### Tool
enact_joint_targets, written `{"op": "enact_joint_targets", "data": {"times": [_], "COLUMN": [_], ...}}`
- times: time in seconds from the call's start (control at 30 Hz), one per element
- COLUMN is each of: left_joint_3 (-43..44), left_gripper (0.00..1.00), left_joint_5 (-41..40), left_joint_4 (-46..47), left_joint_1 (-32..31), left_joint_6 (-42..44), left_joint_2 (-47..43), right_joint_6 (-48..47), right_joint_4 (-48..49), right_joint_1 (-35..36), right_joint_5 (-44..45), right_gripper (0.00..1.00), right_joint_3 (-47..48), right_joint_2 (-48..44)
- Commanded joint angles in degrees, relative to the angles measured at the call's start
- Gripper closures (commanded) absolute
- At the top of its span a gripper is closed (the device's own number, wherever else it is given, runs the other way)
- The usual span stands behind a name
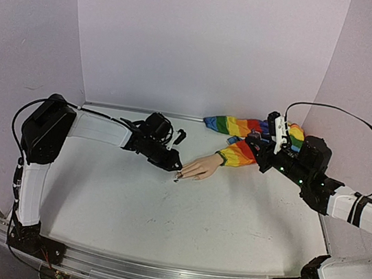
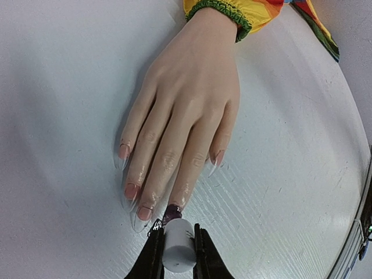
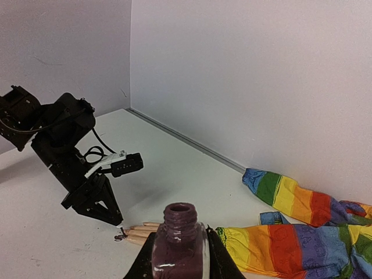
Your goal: Paint the nails
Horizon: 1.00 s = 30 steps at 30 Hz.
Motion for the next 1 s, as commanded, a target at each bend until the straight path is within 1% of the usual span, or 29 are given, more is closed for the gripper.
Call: {"op": "enact_joint_targets", "data": {"times": [0.0, 0.97], "left_joint_3": [1.6, -0.8], "left_gripper": [1.00, 1.00], "left_joint_5": [0.5, -1.2], "left_joint_4": [0.2, -0.9], "left_joint_1": [-0.3, -0.4], "left_joint_6": [-0.5, -0.2], "left_joint_2": [0.5, -0.2], "right_joint_6": [0.2, 0.1], "right_joint_4": [4.2, 4.2], "right_joint_1": [-0.4, -0.4], "right_joint_5": [-1.0, -1.1], "right_gripper": [1.00, 1.00], "right_joint_3": [0.5, 0.5], "right_joint_2": [-1.0, -1.0]}}
